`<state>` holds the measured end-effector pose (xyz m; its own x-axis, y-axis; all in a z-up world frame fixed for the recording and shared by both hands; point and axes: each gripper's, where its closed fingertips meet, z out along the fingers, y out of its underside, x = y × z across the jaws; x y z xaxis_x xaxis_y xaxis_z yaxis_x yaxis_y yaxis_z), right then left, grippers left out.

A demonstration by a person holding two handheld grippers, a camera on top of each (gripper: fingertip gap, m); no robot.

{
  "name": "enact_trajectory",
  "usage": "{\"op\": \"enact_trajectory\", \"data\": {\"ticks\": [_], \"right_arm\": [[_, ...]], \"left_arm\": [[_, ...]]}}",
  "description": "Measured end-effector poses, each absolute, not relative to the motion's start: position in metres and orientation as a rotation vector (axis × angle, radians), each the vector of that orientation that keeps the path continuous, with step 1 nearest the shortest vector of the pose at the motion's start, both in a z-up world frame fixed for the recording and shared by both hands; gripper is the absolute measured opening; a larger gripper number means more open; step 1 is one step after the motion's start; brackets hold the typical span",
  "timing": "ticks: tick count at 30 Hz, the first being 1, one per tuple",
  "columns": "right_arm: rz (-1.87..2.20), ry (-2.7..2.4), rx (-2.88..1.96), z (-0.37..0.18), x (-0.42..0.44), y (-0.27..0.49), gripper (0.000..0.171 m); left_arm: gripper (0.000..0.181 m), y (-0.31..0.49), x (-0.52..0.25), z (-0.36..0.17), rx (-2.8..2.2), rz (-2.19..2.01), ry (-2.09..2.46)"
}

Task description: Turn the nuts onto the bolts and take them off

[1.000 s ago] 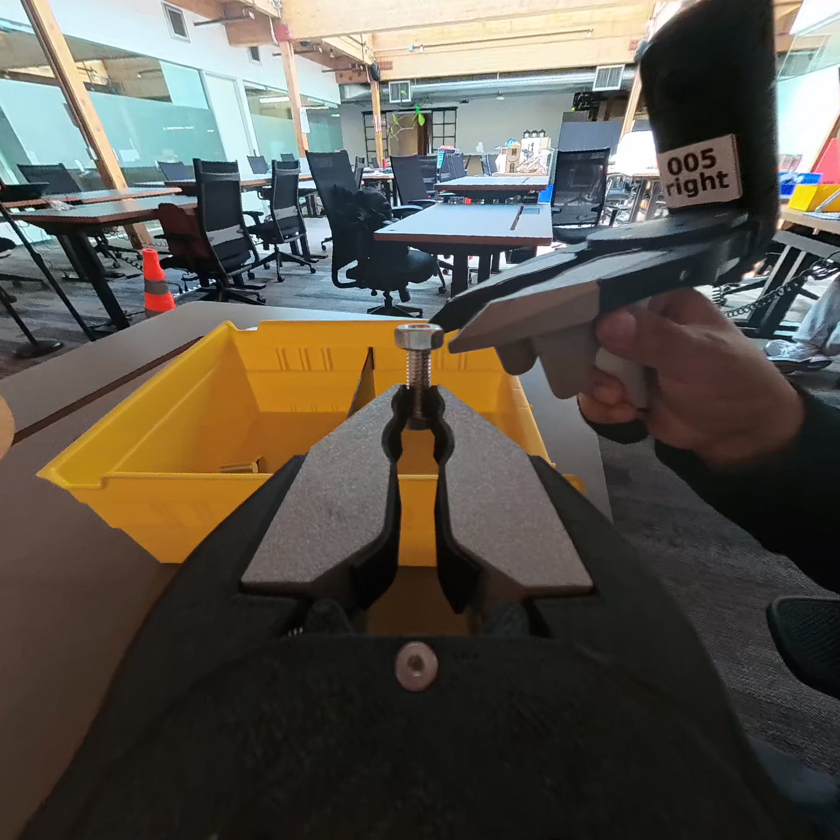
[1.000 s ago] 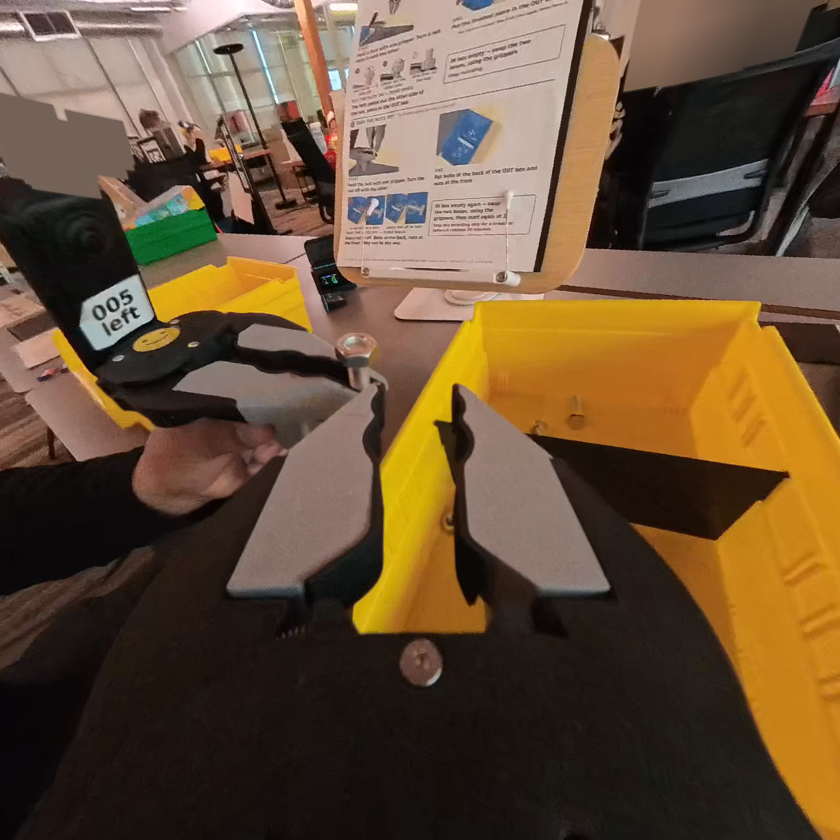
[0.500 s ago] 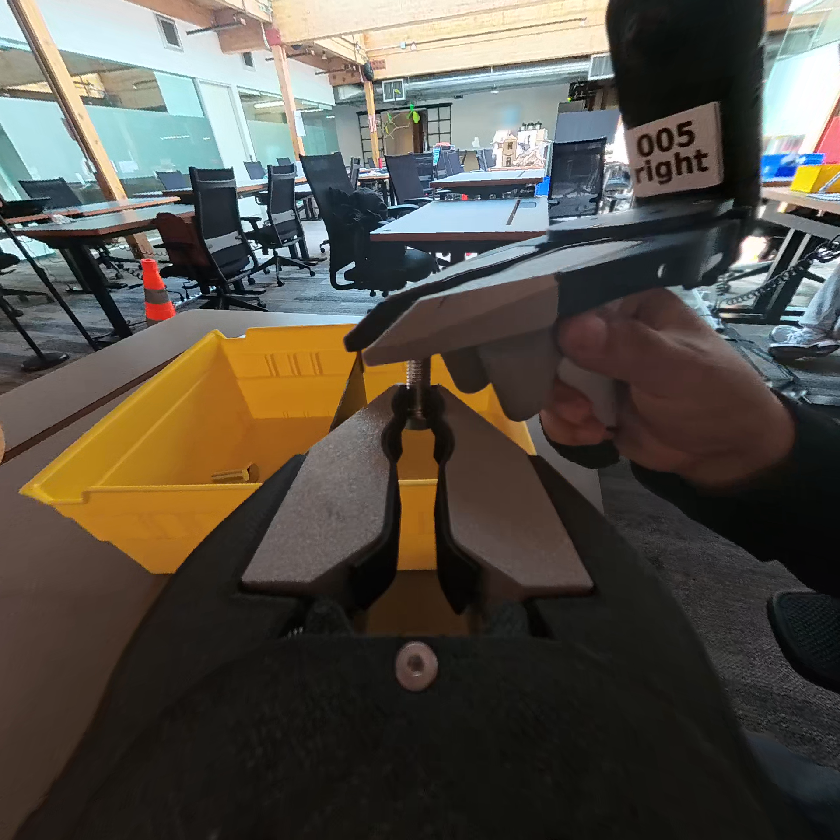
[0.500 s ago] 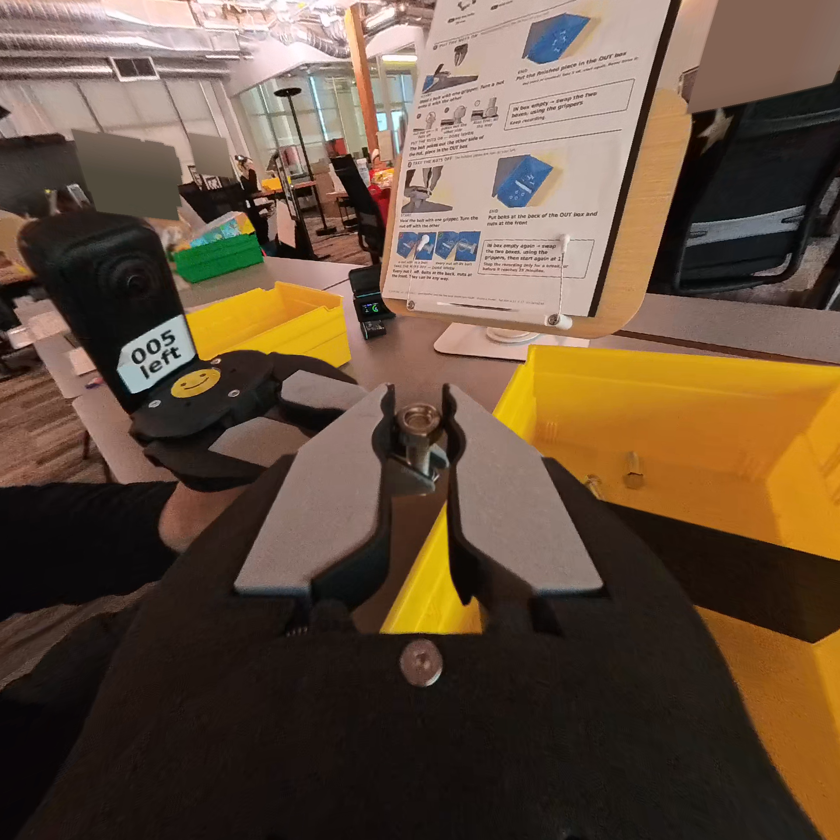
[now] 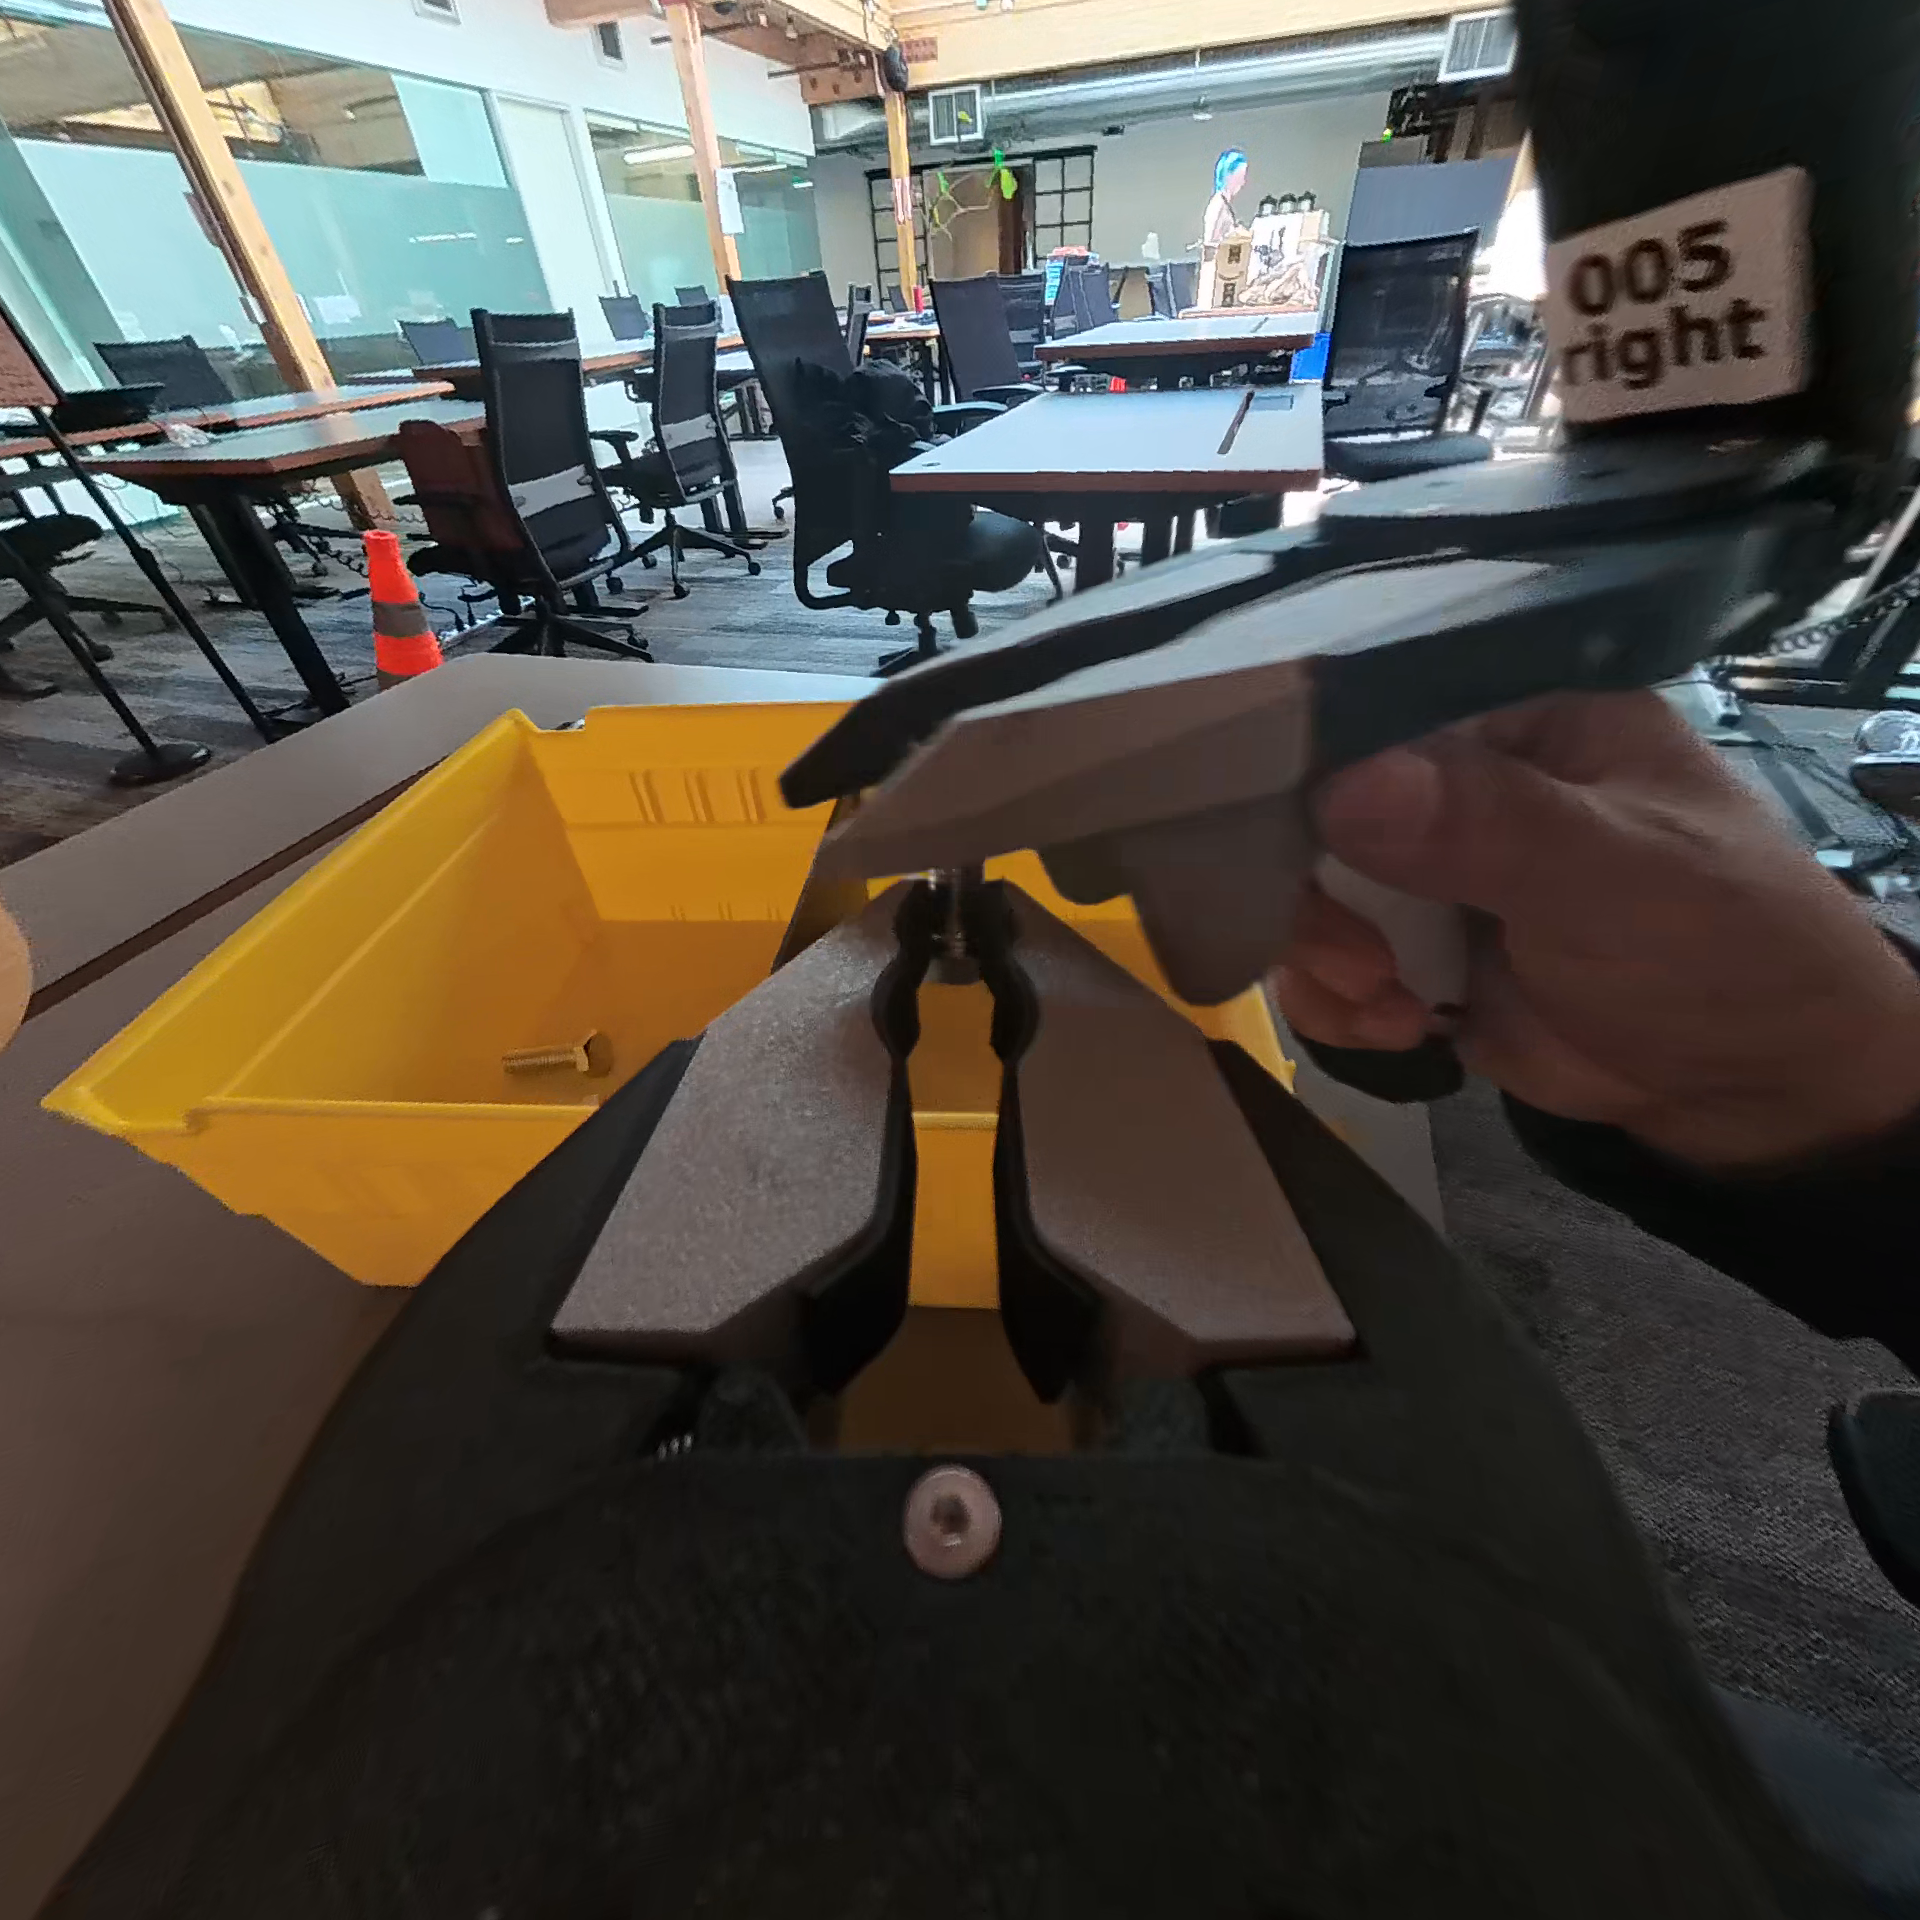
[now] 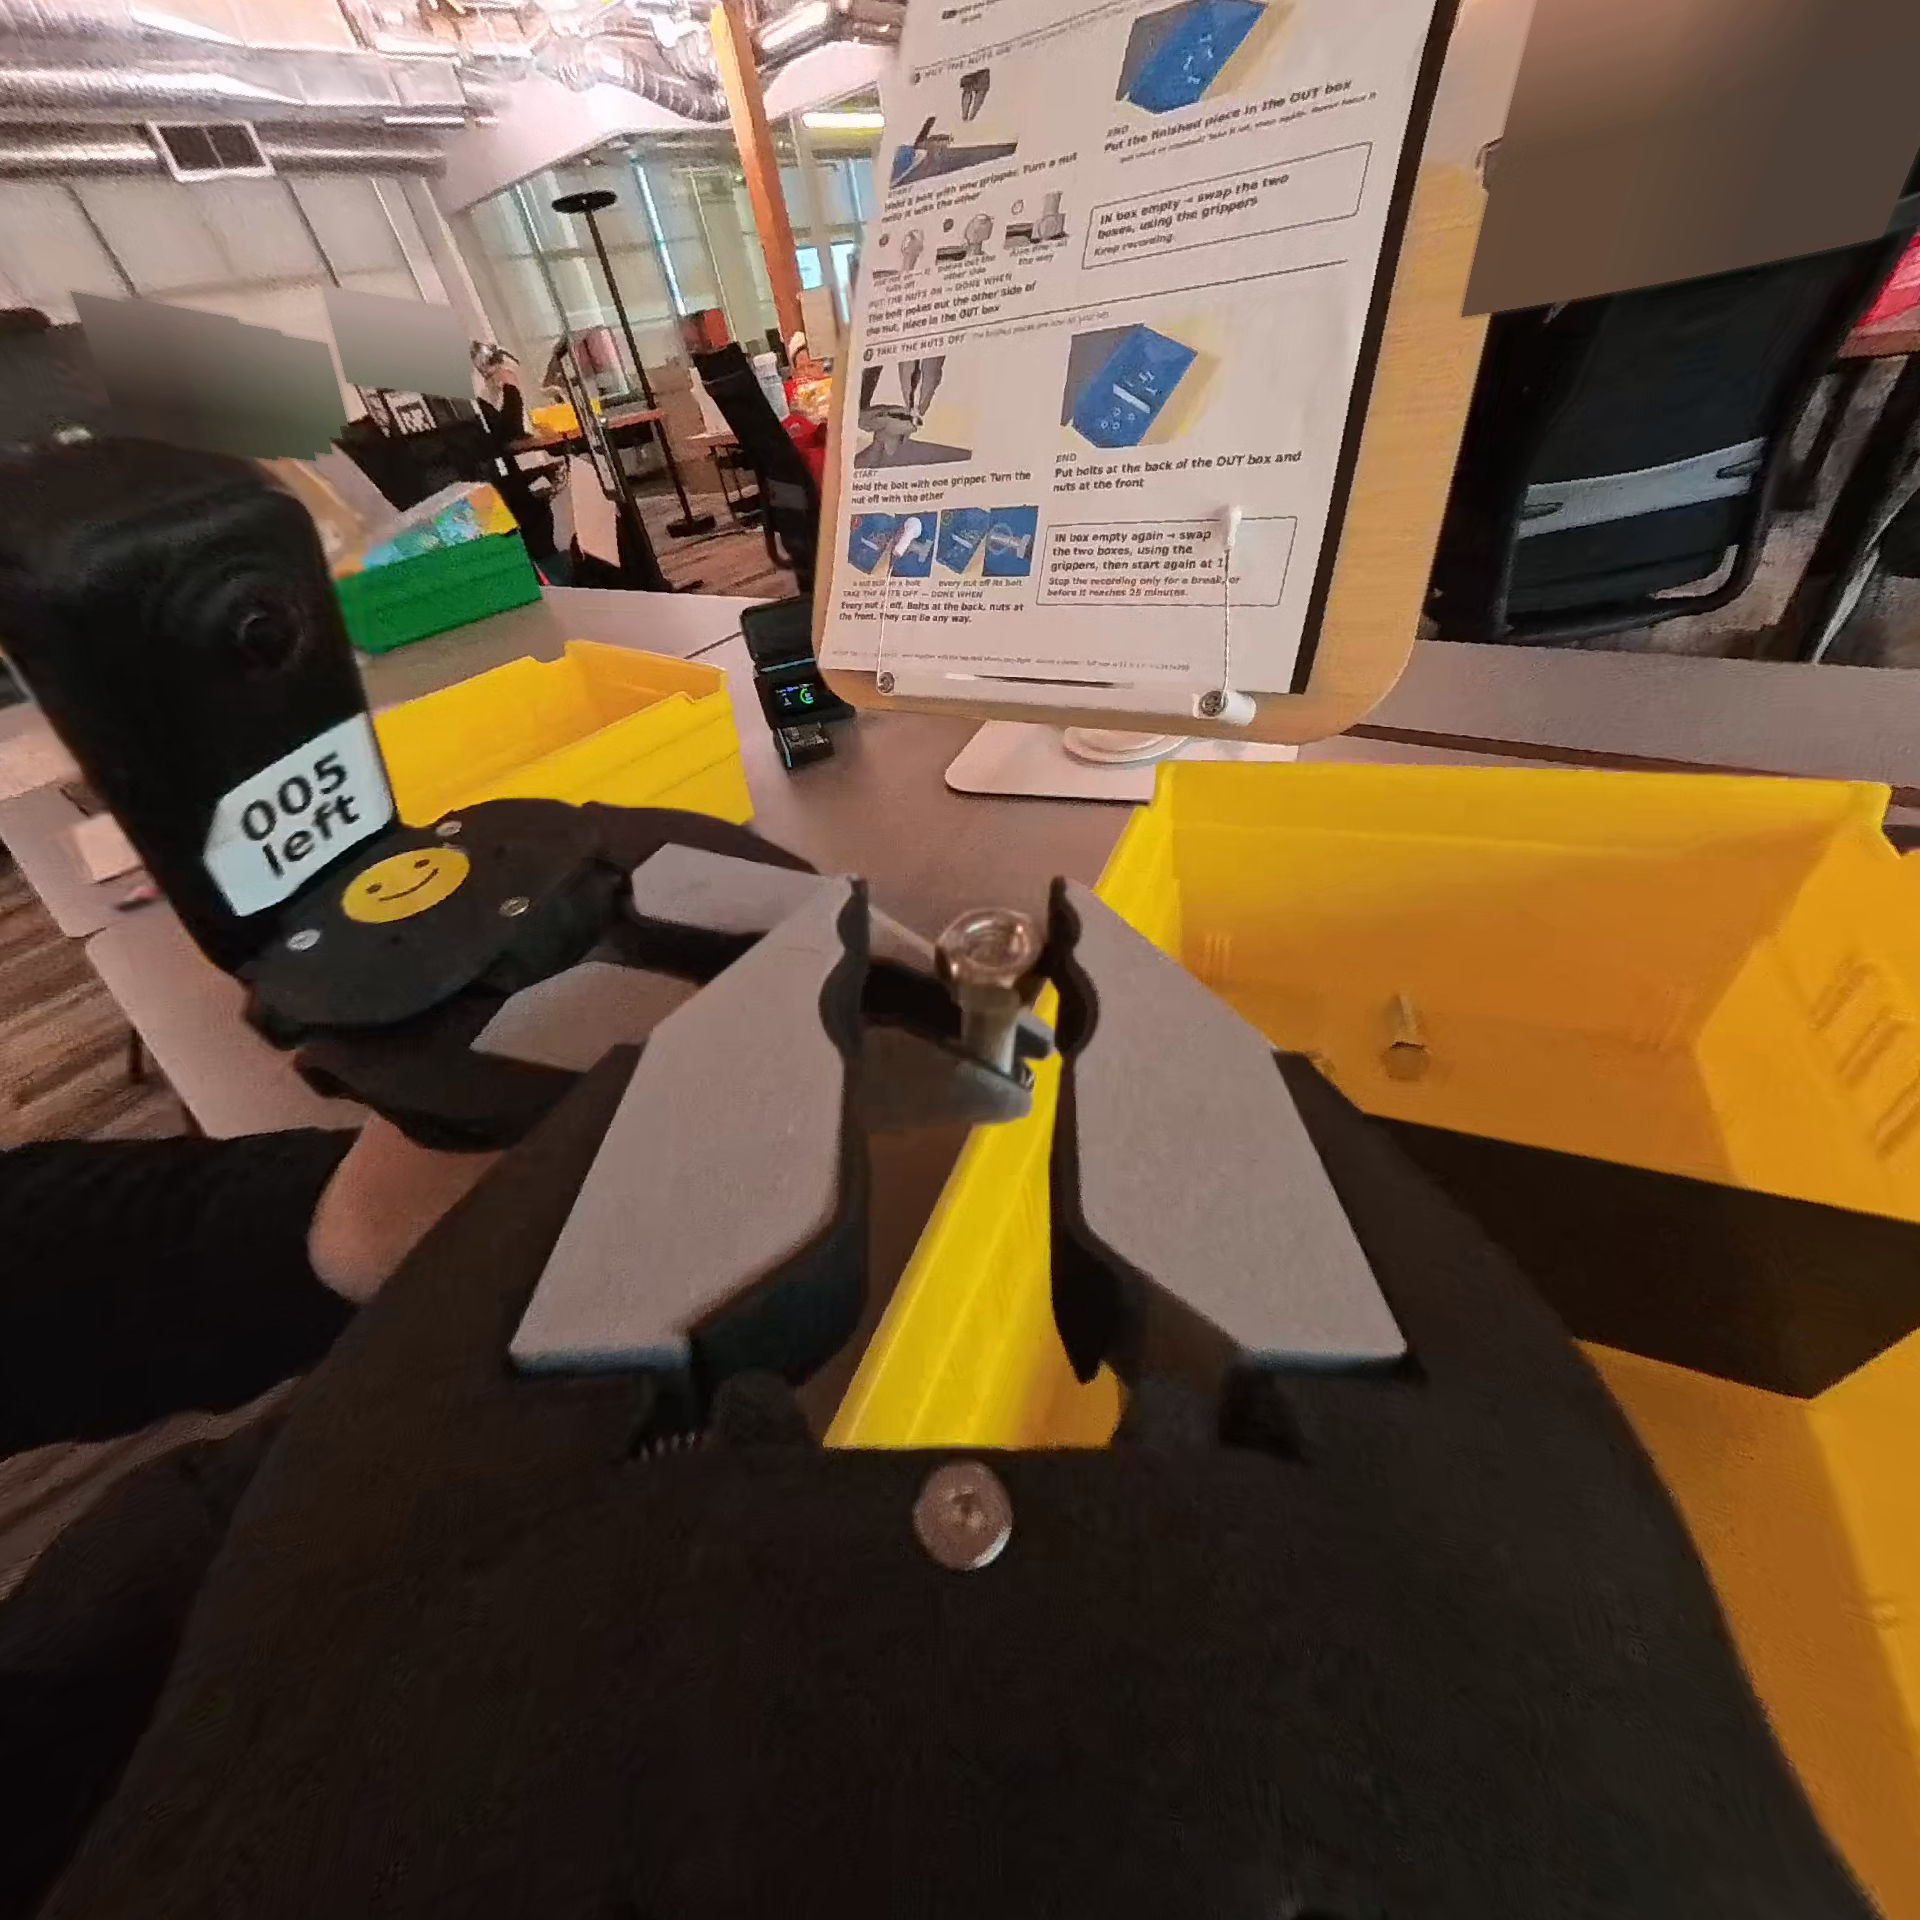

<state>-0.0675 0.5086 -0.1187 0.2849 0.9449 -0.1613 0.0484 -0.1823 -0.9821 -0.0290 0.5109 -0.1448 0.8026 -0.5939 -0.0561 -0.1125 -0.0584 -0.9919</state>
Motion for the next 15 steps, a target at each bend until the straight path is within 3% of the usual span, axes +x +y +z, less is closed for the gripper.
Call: {"op": "enact_trajectory", "data": {"ticks": [3,7,15], "right_arm": [[1.113,-0.955,-1.542,-0.120,-0.071,0.520,0.020],[1.085,-0.896,-1.564,-0.123,-0.056,0.532,0.036],[1.090,-0.916,-1.553,-0.127,-0.066,0.520,0.027]], "left_arm": [[0.007,0.518,-0.032,-0.146,-1.617,-0.427,0.544],[0.006,0.527,-0.043,-0.149,-1.644,-0.418,0.497],[0.006,0.525,-0.038,-0.153,-1.652,-0.398,0.523]]}}
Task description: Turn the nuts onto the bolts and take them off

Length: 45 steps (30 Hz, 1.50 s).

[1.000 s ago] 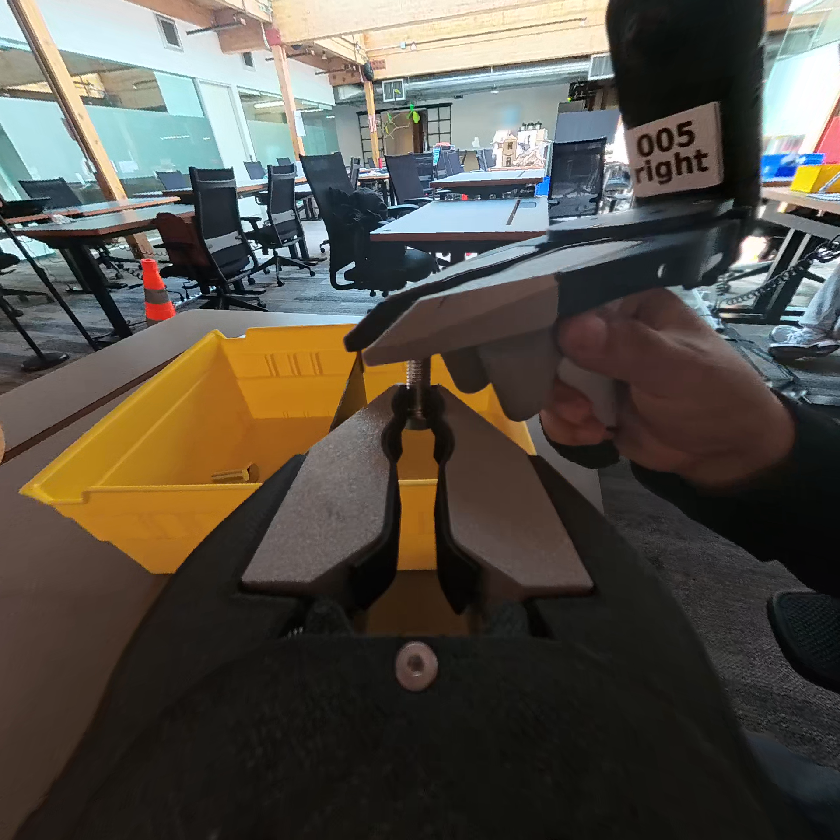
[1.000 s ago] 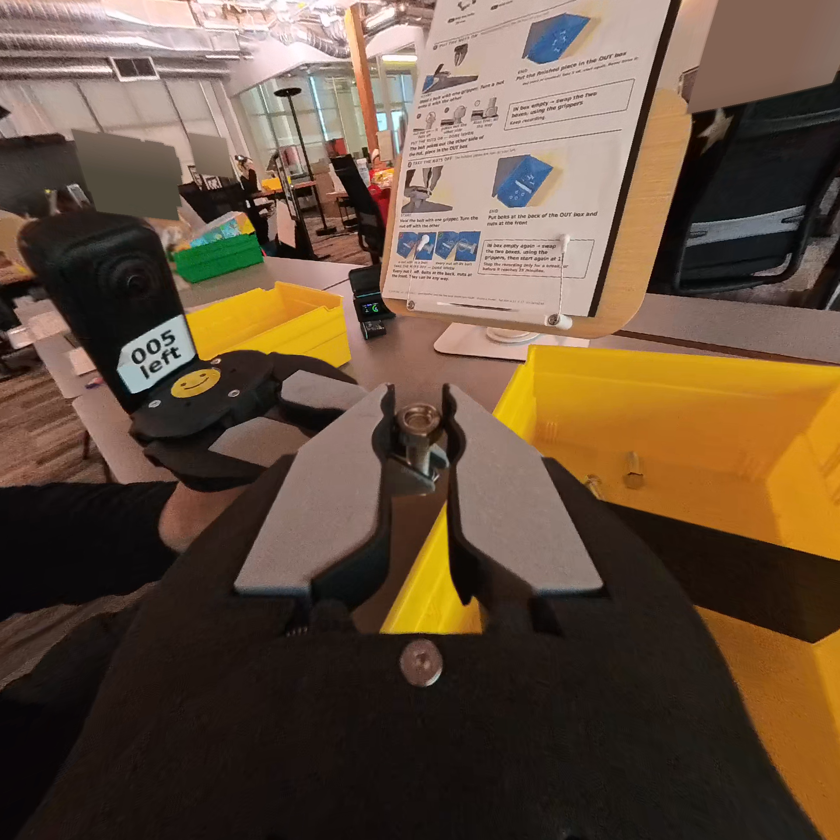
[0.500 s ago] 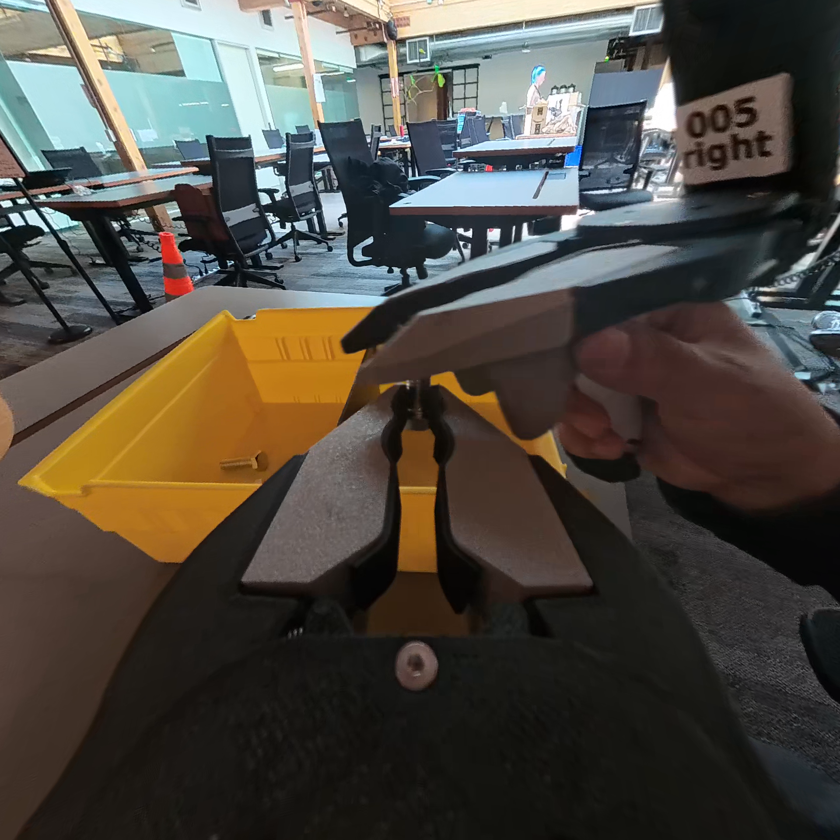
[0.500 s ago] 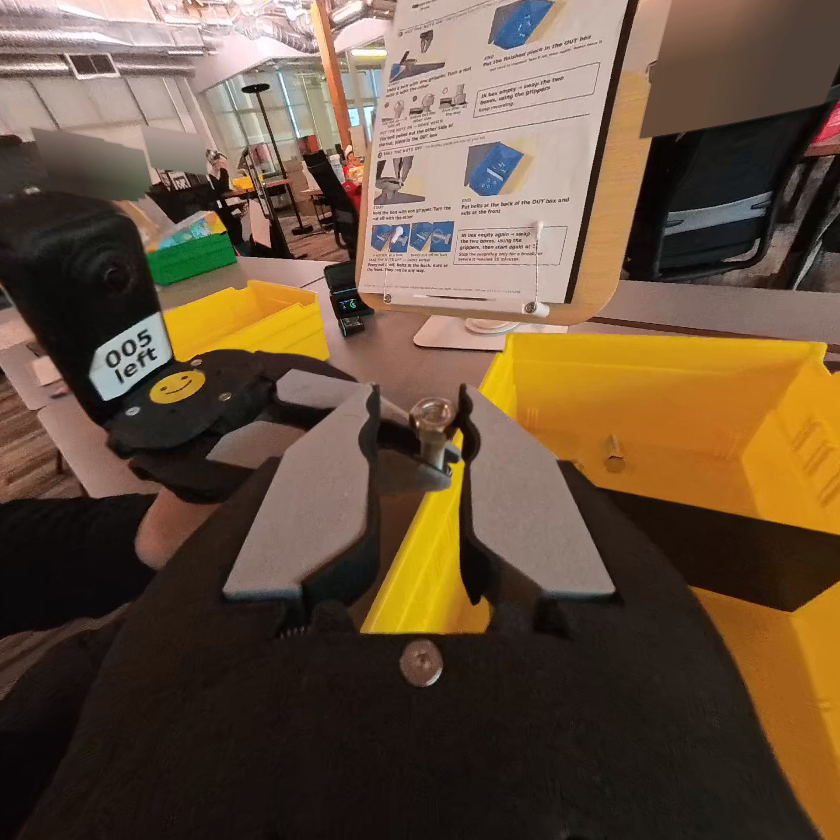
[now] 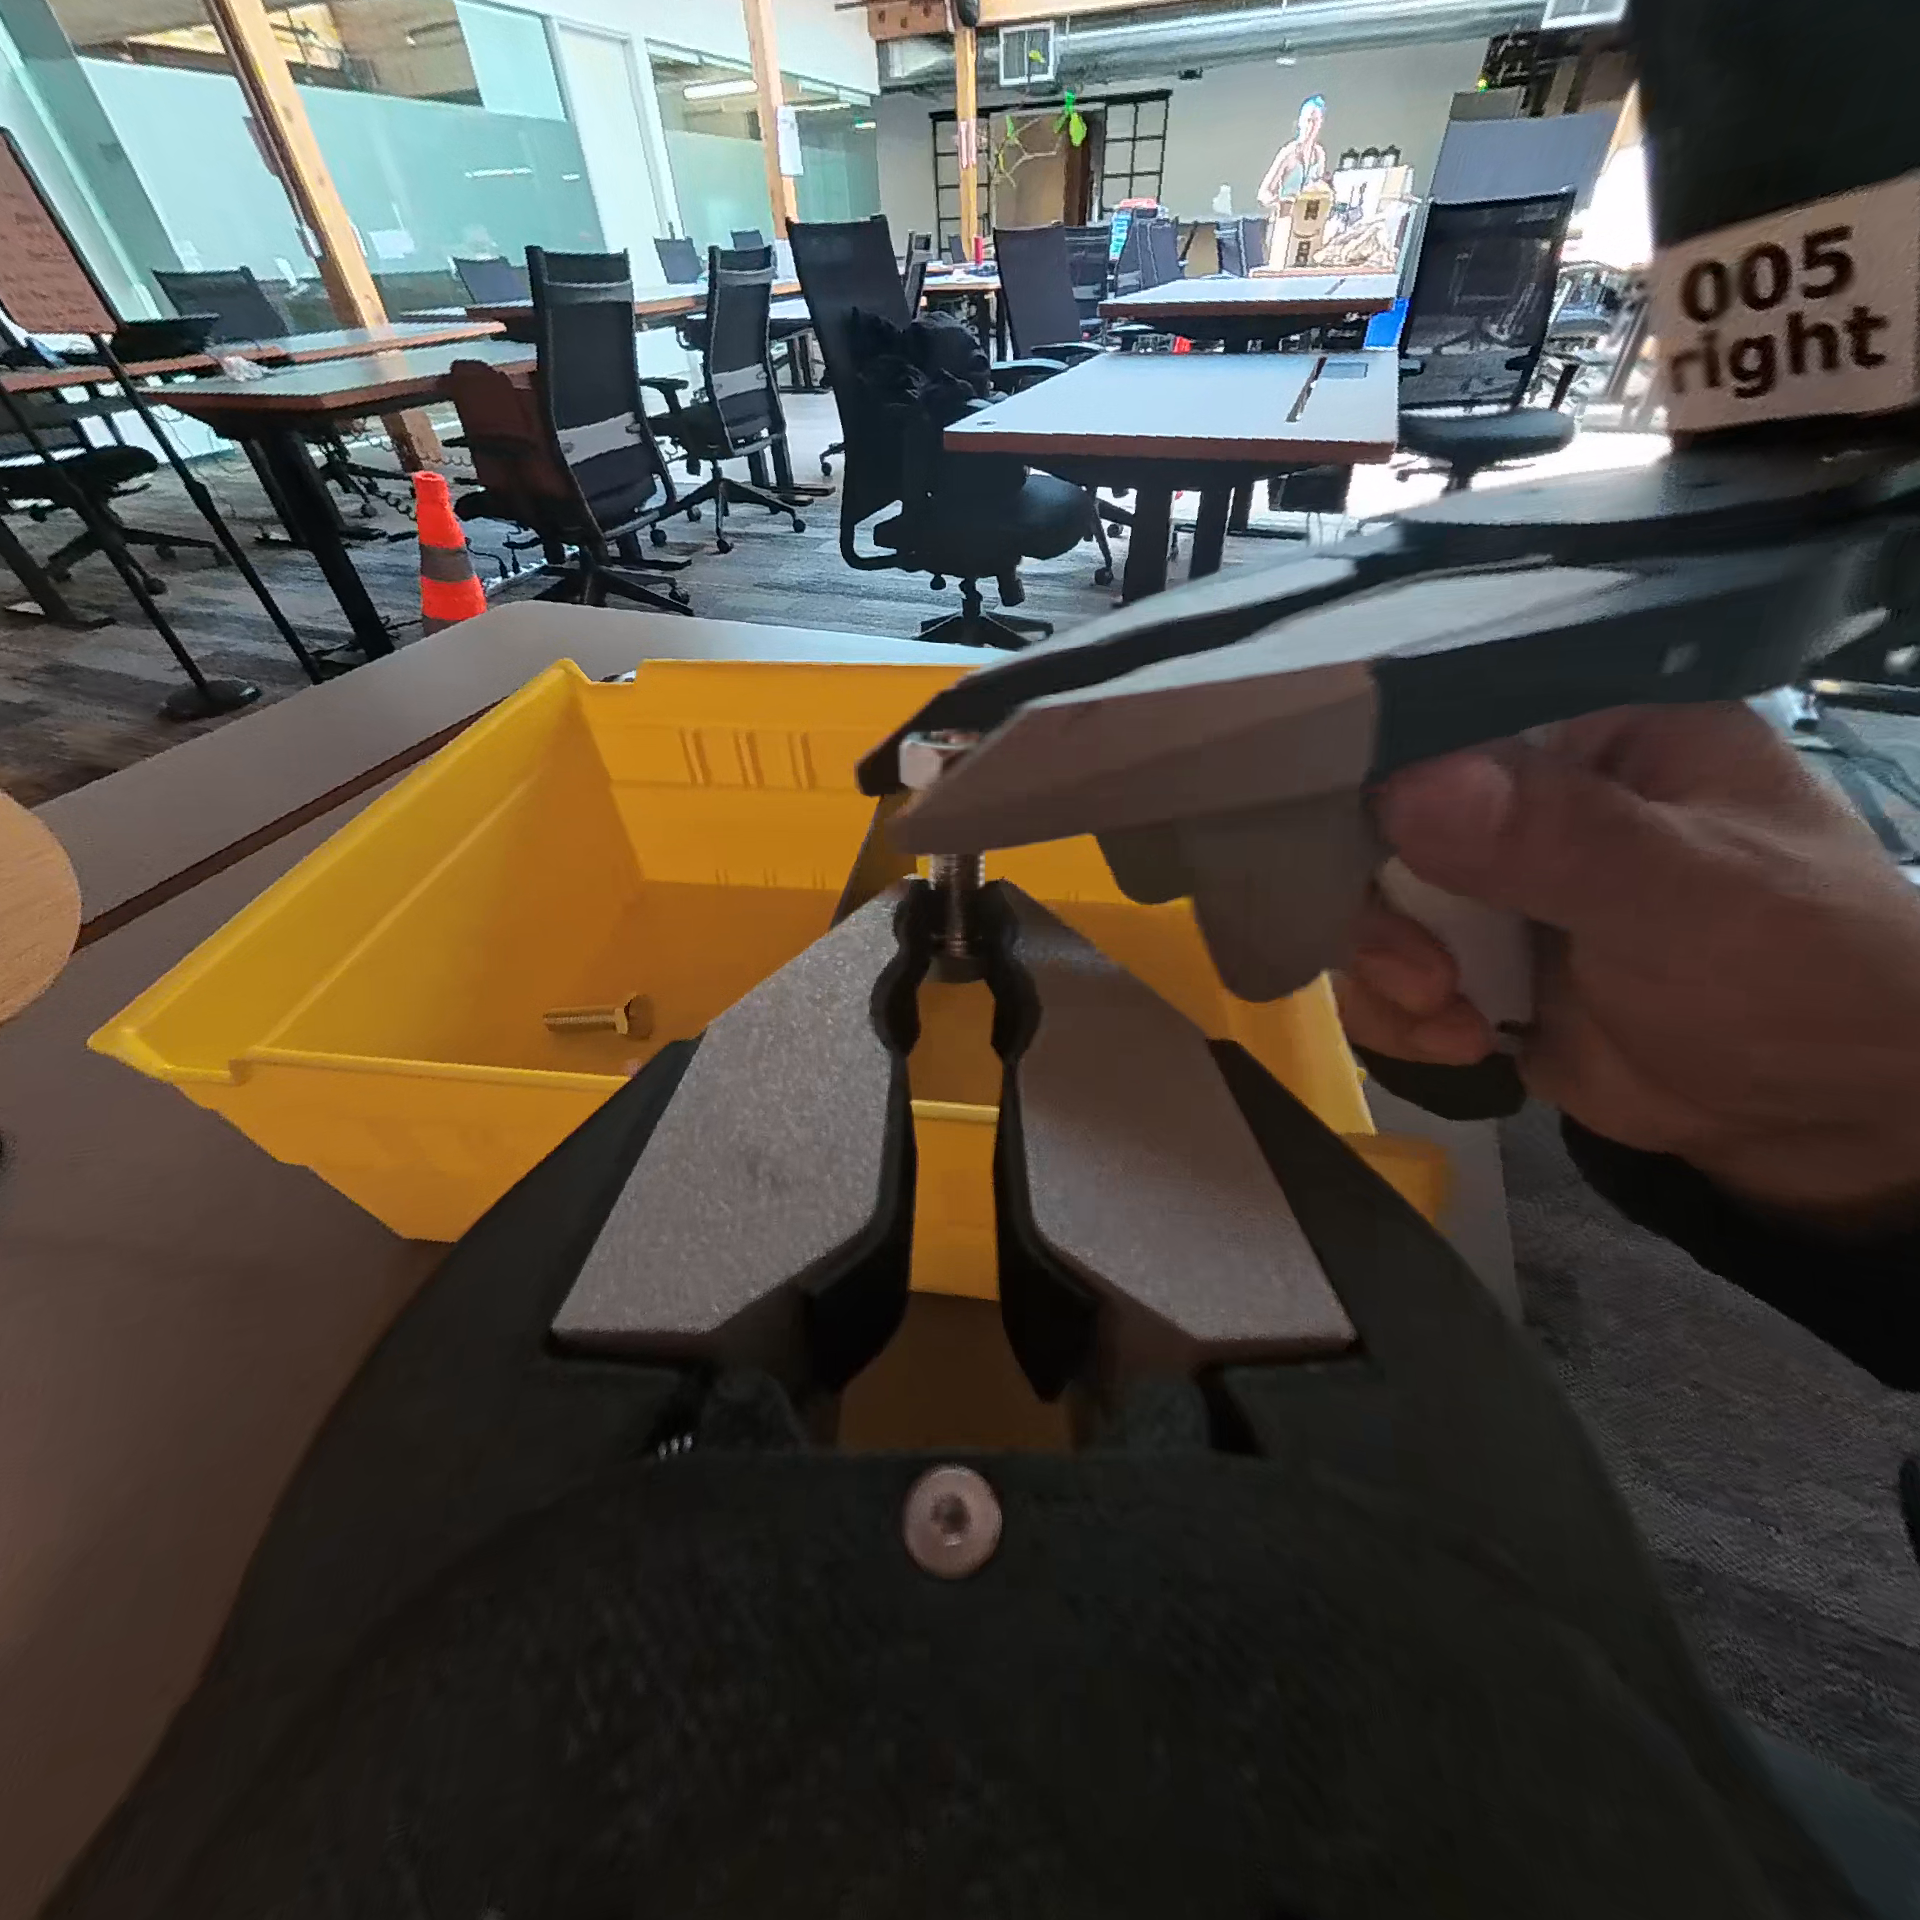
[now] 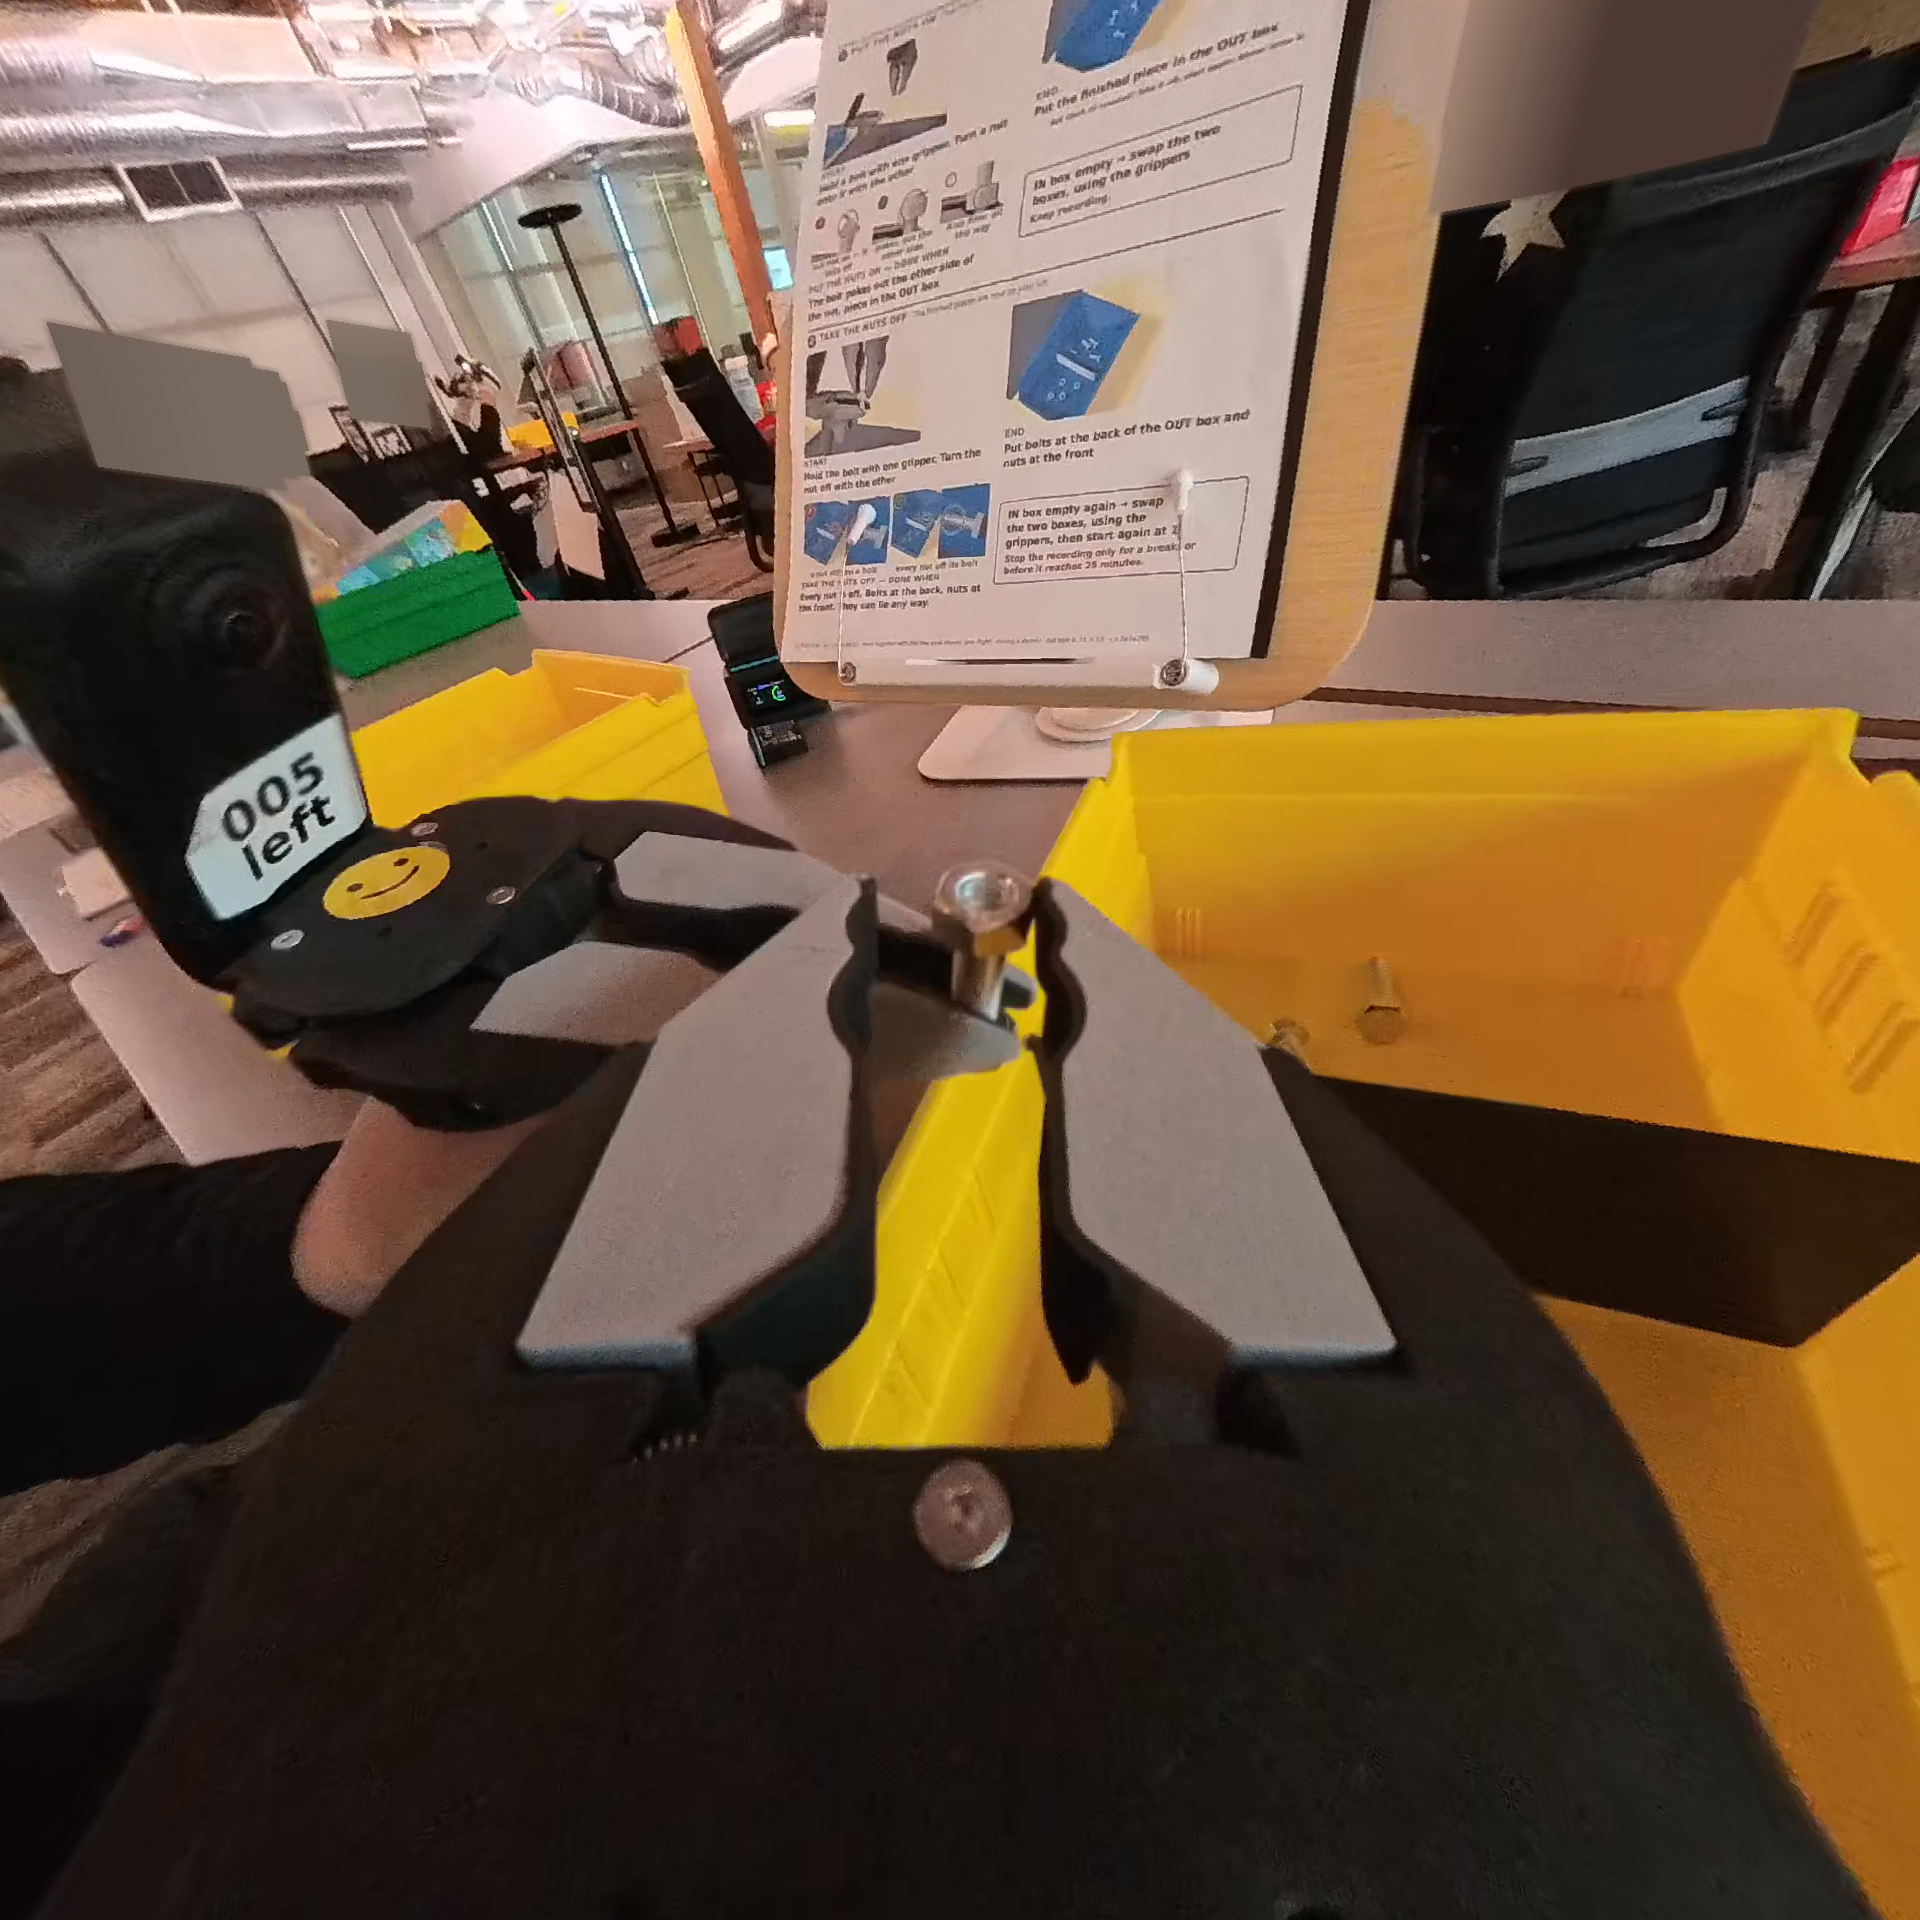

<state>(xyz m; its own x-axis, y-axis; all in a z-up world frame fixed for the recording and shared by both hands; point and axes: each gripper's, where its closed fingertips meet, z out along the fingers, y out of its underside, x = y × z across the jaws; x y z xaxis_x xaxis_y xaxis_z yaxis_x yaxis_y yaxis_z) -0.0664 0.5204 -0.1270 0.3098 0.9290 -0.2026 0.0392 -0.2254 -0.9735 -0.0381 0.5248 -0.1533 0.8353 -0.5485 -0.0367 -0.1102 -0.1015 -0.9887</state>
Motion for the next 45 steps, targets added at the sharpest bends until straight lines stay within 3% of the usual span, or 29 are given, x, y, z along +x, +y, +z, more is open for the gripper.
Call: {"op": "enact_trajectory", "data": {"ticks": [3,10,13,16,18,22,26,29,37,40,44,45], "right_arm": [[1.109,-0.955,-1.539,-0.122,-0.077,0.519,0.016],[1.540,-1.004,-1.472,-0.099,-0.076,0.502,0.016],[1.458,-0.981,-1.510,-0.106,-0.077,0.506,0.017],[1.315,-0.922,-1.566,-0.112,-0.072,0.513,0.045],[1.220,-0.876,-1.559,-0.112,-0.063,0.512,0.047],[1.034,-0.909,-1.546,-0.118,-0.062,0.499,0.032],[1.027,-0.923,-1.535,-0.115,-0.073,0.498,0.032],[1.087,-0.952,-1.536,-0.114,-0.081,0.504,0.015],[1.397,-0.941,-1.471,-0.089,-0.083,0.506,0.014],[1.197,-0.932,-1.571,-0.105,-0.063,0.527,0.013],[0.776,-1.143,-1.924,-0.186,-0.025,0.545,0.014],[0.740,-1.162,-1.969,-0.199,-0.020,0.545,0.022]], "left_arm": [[0.006,0.520,-0.037,-0.151,-1.639,-0.382,0.532],[0.007,0.507,-0.038,-0.133,-1.569,-0.627,0.518],[0.007,0.511,-0.040,-0.139,-1.583,-0.531,0.519],[0.006,0.513,-0.044,-0.137,-1.581,-0.486,0.503],[0.006,0.516,-0.049,-0.139,-1.597,-0.466,0.485],[0.006,0.518,-0.049,-0.141,-1.611,-0.428,0.489],[0.006,0.514,-0.041,-0.141,-1.603,-0.401,0.531],[0.007,0.512,-0.037,-0.142,-1.597,-0.394,0.552],[0.006,0.515,-0.049,-0.140,-1.607,-0.544,0.471],[0.006,0.515,-0.062,-0.135,-1.593,-0.484,0.464],[0.006,0.508,-0.072,-0.141,-1.619,-0.397,0.545],[0.006,0.506,-0.072,-0.140,-1.610,-0.399,0.557]]}}
